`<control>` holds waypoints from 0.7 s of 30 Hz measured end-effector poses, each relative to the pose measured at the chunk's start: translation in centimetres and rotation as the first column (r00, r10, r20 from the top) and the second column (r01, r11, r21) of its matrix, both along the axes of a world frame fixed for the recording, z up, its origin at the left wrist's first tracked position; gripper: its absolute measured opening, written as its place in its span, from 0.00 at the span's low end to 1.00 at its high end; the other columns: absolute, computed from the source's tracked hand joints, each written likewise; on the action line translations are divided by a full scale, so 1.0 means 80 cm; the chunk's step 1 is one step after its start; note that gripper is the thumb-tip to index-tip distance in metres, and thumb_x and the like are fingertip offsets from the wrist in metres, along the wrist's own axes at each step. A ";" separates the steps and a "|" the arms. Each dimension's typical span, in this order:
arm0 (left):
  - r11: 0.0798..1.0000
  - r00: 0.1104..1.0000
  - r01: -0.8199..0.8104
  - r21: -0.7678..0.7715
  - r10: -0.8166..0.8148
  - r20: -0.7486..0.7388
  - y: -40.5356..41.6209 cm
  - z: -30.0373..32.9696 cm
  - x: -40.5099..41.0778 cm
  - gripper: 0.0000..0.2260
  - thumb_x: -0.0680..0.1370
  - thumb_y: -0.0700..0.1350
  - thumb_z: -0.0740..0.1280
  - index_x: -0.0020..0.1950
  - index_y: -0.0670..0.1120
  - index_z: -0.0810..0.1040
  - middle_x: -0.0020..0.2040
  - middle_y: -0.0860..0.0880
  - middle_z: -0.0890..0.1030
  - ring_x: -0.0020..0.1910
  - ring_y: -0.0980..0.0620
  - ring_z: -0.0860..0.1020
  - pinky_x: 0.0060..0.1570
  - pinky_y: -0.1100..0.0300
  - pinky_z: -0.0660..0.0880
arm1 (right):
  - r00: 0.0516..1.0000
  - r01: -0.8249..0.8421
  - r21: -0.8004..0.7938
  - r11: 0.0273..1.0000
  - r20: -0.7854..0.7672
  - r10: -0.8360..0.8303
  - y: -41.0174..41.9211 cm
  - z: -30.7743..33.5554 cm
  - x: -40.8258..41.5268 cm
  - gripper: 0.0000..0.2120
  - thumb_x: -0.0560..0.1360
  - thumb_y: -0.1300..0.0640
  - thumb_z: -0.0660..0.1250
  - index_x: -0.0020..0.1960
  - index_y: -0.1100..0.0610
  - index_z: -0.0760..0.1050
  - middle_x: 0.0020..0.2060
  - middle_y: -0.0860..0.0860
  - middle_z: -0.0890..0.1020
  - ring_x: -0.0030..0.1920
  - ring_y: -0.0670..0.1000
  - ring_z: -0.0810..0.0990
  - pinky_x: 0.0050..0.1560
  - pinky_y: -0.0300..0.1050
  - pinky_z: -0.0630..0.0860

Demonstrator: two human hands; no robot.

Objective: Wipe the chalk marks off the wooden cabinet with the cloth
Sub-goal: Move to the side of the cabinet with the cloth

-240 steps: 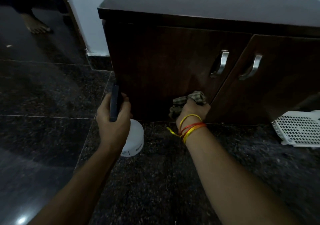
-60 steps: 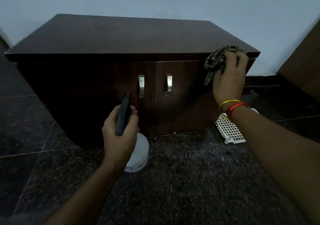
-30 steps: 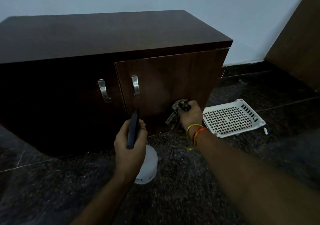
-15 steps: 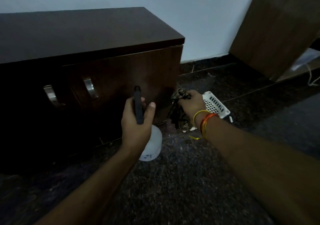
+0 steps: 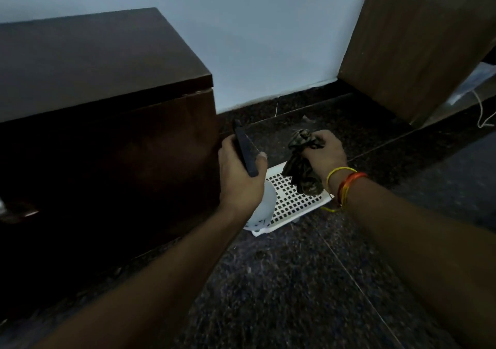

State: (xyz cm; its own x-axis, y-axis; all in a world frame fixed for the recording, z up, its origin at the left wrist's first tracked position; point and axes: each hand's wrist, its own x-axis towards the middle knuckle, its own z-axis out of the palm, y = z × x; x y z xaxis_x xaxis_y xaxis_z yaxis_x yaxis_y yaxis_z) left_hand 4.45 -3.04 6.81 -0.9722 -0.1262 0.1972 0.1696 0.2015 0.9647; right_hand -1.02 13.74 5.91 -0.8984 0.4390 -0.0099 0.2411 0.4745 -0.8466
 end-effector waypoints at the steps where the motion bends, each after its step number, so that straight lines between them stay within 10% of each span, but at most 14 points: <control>1: 1.000 1.000 -0.005 -0.003 0.005 0.000 0.007 -0.006 -0.011 0.14 0.78 0.42 0.68 0.59 0.51 0.67 0.54 0.47 0.69 0.53 0.43 0.73 0.57 0.44 0.73 | 1.000 0.010 0.015 1.000 -0.002 -0.010 0.008 -0.007 -0.008 0.08 0.72 0.62 0.68 0.50 0.54 0.75 0.45 0.54 0.79 0.50 0.58 0.78 0.52 0.49 0.75; 21: 0.991 0.960 -0.062 0.121 0.026 0.280 0.056 -0.096 -0.070 0.28 0.78 0.49 0.68 0.74 0.44 0.62 0.71 0.42 0.70 0.69 0.41 0.71 0.64 0.45 0.71 | 0.970 -0.091 0.042 0.995 0.230 0.079 0.038 -0.126 -0.044 0.10 0.75 0.57 0.64 0.53 0.57 0.81 0.51 0.60 0.82 0.53 0.61 0.79 0.51 0.44 0.72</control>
State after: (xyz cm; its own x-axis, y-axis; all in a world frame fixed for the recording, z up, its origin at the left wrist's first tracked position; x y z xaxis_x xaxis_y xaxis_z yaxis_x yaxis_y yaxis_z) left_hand -1.15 1.47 -0.84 -0.9792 -0.1763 -0.1000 -0.1148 0.0755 0.9905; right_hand -4.52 16.79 -4.20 -0.9092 0.3665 -0.1978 0.3818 0.5435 -0.7476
